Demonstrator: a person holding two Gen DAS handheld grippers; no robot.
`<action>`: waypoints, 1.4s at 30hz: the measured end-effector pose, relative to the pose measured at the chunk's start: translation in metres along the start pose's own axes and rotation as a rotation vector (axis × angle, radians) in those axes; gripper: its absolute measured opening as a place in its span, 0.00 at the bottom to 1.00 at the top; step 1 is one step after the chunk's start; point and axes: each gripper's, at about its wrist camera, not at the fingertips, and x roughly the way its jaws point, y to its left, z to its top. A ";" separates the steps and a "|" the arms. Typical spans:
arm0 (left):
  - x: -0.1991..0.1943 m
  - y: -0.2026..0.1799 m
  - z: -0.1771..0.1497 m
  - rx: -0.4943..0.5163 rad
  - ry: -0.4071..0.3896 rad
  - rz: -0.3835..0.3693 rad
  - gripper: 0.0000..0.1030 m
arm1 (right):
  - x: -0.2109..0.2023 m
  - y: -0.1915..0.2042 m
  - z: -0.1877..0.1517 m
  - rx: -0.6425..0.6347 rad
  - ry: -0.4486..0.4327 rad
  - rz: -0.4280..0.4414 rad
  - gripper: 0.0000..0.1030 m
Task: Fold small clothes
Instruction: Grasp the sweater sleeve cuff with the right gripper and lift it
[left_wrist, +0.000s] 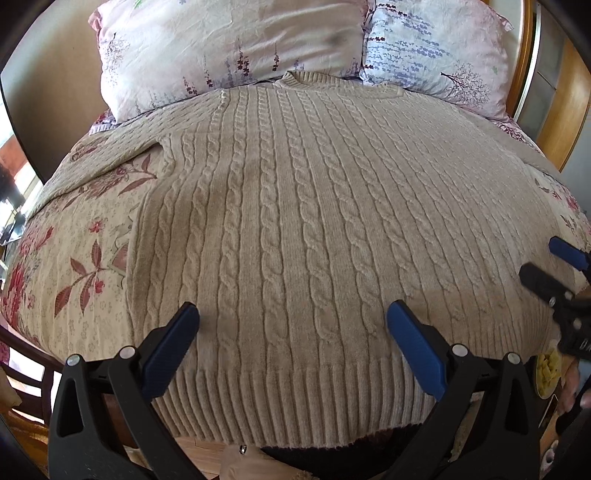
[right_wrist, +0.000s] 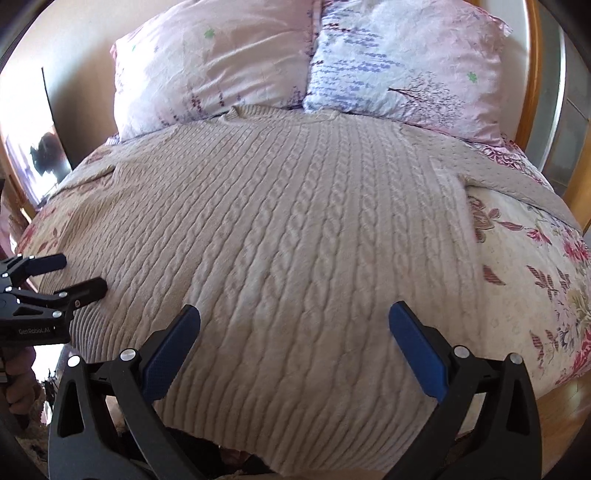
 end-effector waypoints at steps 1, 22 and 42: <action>0.000 0.000 0.005 0.006 -0.015 0.005 0.98 | -0.002 -0.013 0.007 0.034 -0.016 -0.012 0.99; 0.052 0.002 0.098 -0.053 -0.059 -0.078 0.98 | 0.037 -0.362 0.056 1.135 -0.126 -0.092 0.53; 0.069 0.029 0.102 -0.232 -0.138 -0.442 0.98 | 0.023 -0.349 0.098 0.908 -0.267 -0.234 0.08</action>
